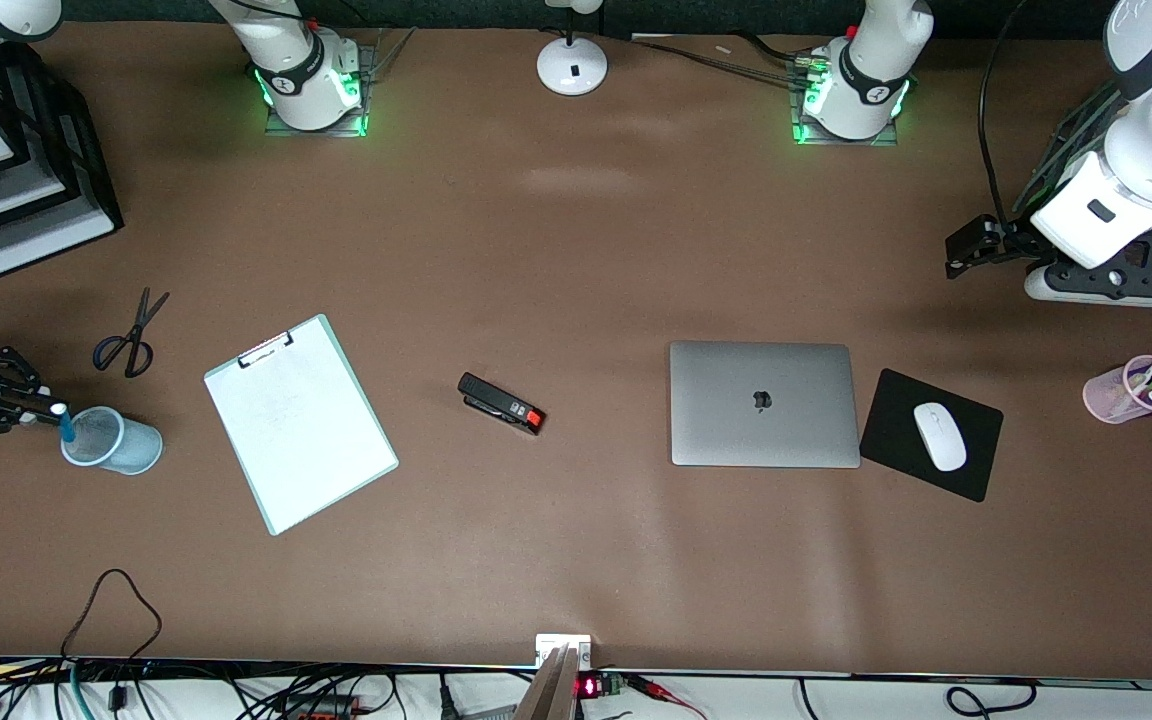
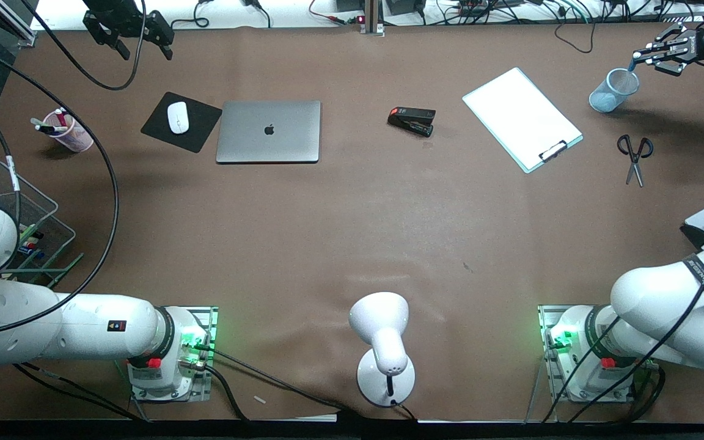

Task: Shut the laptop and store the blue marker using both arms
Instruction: 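Lower the blue marker into the light-blue cup and open the right gripper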

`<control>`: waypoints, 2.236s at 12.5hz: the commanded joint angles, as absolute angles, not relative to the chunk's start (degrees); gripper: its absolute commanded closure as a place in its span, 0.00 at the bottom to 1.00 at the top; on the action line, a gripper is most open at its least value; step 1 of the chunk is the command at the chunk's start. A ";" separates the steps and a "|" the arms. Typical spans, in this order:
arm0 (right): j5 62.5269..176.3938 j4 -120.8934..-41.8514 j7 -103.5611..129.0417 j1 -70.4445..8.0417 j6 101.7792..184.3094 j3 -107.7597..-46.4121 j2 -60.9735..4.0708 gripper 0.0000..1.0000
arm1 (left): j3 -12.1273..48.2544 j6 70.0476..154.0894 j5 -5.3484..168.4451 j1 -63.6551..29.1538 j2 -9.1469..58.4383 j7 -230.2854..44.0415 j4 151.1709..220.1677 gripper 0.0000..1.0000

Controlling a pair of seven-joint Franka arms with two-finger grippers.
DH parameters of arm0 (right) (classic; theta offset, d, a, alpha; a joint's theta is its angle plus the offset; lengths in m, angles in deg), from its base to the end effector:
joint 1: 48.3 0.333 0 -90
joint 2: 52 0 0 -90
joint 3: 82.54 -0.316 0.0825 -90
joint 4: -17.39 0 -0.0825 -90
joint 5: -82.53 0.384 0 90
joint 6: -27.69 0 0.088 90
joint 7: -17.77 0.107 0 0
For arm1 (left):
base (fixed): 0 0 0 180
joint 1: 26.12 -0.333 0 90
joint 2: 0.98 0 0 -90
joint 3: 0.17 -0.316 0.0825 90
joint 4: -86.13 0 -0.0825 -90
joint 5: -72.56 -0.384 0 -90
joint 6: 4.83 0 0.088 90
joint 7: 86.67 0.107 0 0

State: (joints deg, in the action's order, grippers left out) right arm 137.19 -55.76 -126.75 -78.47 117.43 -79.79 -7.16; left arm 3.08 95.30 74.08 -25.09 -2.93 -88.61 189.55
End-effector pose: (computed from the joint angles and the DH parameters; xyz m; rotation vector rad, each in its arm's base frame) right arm 0.6449 -0.3030 0.2931 -1.5919 -1.8156 -1.1700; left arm 0.5482 -0.0438 0.5471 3.1180 -0.0558 -0.0385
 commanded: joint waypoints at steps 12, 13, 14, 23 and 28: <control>134.29 -54.07 -129.09 -77.74 117.60 -80.16 -4.20 0.99 | 4.05 94.13 74.58 -26.48 -2.12 -86.14 187.56 0.00; 134.38 -54.07 -129.09 -77.74 117.69 -80.16 -3.76 0.99 | 4.13 94.05 74.58 -26.56 -2.12 -86.14 187.56 0.00; 134.38 -54.07 -129.18 -77.74 118.12 -80.16 -3.49 0.99 | 4.13 93.87 74.58 -26.56 -2.12 -86.14 187.56 0.00; 134.47 -54.07 -131.82 -77.83 122.08 -80.16 -2.26 0.99 | 4.05 93.61 74.58 -26.48 -2.21 -86.23 187.47 0.00; 134.56 -54.16 -131.55 -77.83 122.17 -80.16 -1.12 0.99 | 4.04 93.61 74.58 -26.48 -2.21 -86.23 187.47 0.00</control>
State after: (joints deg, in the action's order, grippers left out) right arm 135.12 -55.65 -131.04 -77.56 122.07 -79.82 -2.21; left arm 3.30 94.90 74.08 -25.52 -2.75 -87.44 189.03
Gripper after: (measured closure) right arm 0.824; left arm 0.000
